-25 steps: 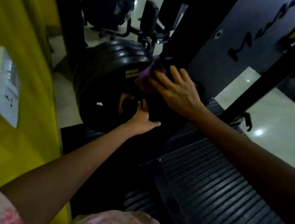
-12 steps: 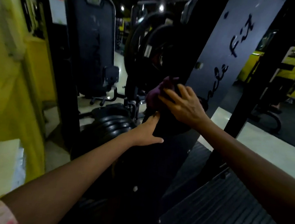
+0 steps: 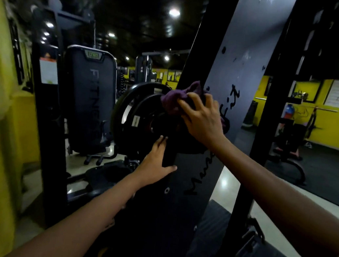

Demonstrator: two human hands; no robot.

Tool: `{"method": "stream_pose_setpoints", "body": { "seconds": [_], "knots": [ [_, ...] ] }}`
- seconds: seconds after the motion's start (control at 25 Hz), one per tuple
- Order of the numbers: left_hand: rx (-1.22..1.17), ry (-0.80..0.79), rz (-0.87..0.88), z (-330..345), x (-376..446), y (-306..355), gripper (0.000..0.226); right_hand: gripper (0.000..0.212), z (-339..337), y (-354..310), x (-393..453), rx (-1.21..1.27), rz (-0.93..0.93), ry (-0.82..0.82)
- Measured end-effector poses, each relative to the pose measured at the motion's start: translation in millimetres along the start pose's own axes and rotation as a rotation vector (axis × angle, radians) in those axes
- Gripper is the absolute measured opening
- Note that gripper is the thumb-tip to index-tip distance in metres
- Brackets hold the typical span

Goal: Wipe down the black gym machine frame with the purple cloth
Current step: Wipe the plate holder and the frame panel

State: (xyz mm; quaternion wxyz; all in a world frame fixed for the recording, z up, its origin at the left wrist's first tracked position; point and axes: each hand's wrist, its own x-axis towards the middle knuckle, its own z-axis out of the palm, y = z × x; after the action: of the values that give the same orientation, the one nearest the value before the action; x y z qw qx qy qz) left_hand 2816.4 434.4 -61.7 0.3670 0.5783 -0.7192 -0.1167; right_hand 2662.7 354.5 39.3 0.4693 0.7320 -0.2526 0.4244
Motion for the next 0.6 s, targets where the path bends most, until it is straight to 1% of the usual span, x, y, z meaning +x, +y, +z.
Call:
{"method": "stream_pose_setpoints", "body": {
  "seconds": [0.08, 0.12, 0.16, 0.24, 0.28, 0.32, 0.4, 0.44, 0.56, 0.6],
  "knots": [
    [-0.025, 0.091, 0.055, -10.6, 20.9, 16.6, 0.089, 0.041, 1.0, 17.8, 14.3, -0.008, -0.208, -0.047],
    [-0.041, 0.128, 0.076, -17.1, 32.5, 26.2, 0.086, 0.04, 0.0, 34.1, 25.5, -0.015, -0.245, -0.051],
    [-0.05, 0.152, 0.096, -24.0, 44.0, 36.4, 0.082, 0.04, -1.4, 51.7, 38.9, -0.007, -0.195, -0.035],
    [-0.053, 0.176, 0.132, -36.8, 65.3, 58.4, 0.078, 0.043, -2.8, 80.8, 66.2, 0.045, 0.024, 0.042],
    [-0.05, 0.191, 0.158, -42.5, 74.6, 68.2, 0.077, 0.044, -1.7, 88.7, 76.5, 0.065, 0.07, 0.063],
    [-0.046, 0.212, 0.185, -47.4, 83.0, 77.6, 0.077, 0.045, 1.1, 93.8, 83.1, 0.07, 0.038, 0.055],
    [-0.016, 0.239, 0.231, -57.3, 100.8, 96.4, 0.079, 0.046, 3.7, 109.2, 94.2, 0.06, -0.113, 0.019],
    [0.014, 0.241, 0.252, -62.4, 109.2, 105.5, 0.079, 0.047, 2.2, 121.7, 102.5, 0.069, -0.138, 0.004],
    [0.138, 0.23, 0.296, -78.7, 130.8, 129.8, 0.081, 0.045, -7.1, 158.8, 136.1, 0.152, -0.008, -0.037],
    [0.183, 0.22, 0.299, -84.2, 136.6, 135.9, 0.083, 0.045, -8.3, 167.2, 146.0, 0.173, 0.005, -0.074]
  ]
}}
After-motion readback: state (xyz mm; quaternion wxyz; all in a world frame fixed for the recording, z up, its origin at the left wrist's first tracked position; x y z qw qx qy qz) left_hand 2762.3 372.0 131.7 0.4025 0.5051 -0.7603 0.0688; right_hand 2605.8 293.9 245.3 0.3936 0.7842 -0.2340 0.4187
